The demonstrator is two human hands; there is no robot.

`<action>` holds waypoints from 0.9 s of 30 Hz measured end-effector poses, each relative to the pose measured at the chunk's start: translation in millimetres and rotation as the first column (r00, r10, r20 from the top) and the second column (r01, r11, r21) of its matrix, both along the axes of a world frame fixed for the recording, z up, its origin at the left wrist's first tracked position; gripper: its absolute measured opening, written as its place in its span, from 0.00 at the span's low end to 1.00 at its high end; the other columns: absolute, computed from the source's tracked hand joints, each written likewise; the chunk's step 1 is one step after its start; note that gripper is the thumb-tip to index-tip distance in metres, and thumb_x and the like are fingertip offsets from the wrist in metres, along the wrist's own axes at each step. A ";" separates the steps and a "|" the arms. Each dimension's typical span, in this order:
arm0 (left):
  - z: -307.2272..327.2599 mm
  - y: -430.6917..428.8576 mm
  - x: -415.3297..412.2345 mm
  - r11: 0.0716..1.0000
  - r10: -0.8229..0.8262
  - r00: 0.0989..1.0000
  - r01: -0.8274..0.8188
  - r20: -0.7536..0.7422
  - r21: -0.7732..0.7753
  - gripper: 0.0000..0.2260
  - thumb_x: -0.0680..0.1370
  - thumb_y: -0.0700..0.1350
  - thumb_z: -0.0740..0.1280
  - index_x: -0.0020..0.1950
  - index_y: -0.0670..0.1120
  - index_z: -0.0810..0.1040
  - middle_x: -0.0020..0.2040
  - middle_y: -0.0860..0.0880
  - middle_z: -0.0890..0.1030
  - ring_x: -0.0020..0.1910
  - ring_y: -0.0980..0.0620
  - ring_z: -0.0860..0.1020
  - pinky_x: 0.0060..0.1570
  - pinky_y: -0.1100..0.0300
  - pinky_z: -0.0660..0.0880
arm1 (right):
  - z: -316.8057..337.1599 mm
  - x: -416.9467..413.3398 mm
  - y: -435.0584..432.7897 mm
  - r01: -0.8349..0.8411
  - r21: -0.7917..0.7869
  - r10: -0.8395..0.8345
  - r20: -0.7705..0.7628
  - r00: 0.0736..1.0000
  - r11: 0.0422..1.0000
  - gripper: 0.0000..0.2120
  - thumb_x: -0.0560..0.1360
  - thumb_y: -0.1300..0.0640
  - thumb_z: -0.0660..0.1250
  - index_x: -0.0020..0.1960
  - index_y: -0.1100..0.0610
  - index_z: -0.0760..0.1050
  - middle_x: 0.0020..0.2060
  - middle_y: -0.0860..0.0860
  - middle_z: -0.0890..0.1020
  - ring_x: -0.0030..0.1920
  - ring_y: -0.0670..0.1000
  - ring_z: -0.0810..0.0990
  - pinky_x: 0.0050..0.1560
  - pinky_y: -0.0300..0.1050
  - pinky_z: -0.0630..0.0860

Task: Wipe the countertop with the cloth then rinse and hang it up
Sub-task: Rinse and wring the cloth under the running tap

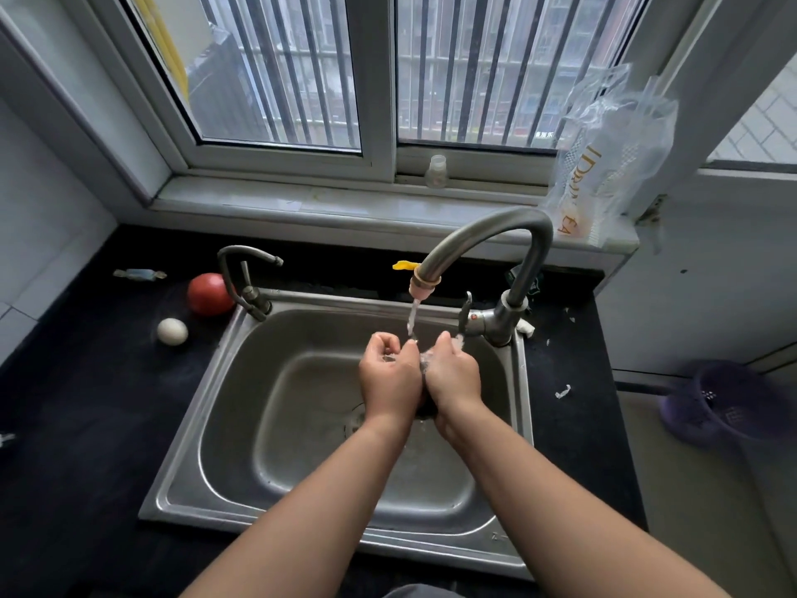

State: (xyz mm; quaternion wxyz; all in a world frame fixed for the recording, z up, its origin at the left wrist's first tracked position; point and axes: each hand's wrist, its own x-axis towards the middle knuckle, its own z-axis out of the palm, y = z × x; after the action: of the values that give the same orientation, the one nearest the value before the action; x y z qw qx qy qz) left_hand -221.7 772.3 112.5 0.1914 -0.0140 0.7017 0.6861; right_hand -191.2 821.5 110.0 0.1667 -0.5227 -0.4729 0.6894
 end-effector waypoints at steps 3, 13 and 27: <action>2.6 -5.2 0.0 0.999 -0.035 0.999 0.035 -0.034 -0.004 0.13 0.74 0.33 0.63 0.35 0.47 0.65 0.29 0.49 0.67 0.27 0.54 0.67 0.31 0.59 0.66 | 2.4 3.7 -2.2 -0.009 -0.069 0.007 -0.033 0.999 0.998 0.21 0.79 0.48 0.54 0.32 0.55 0.68 0.25 0.50 0.76 0.30 0.51 0.74 0.35 0.44 0.72; 11.7 -10.2 10.8 0.992 -0.043 0.802 -0.039 0.596 0.124 0.13 0.78 0.48 0.61 0.51 0.40 0.79 0.44 0.42 0.82 0.43 0.45 0.80 0.46 0.53 0.77 | 4.6 28.4 -16.4 0.082 0.440 0.046 -0.271 0.961 0.894 0.03 0.71 0.56 0.72 0.39 0.52 0.80 0.33 0.47 0.84 0.38 0.44 0.82 0.41 0.38 0.77; 34.6 3.7 -6.7 0.997 -0.024 0.996 0.029 -0.081 0.065 0.08 0.67 0.37 0.60 0.34 0.48 0.62 0.29 0.48 0.64 0.31 0.50 0.63 0.32 0.56 0.64 | 26.8 -7.3 1.0 0.122 -0.143 -0.153 -0.227 0.962 0.982 0.22 0.79 0.45 0.56 0.30 0.54 0.67 0.17 0.45 0.71 0.19 0.45 0.71 0.23 0.35 0.69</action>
State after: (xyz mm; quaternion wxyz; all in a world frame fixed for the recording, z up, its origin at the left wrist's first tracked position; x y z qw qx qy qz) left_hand -228.5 776.1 147.2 0.1725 0.0291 0.6859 0.7064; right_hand -198.5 822.5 136.9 0.2357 -0.4777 -0.3670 0.7626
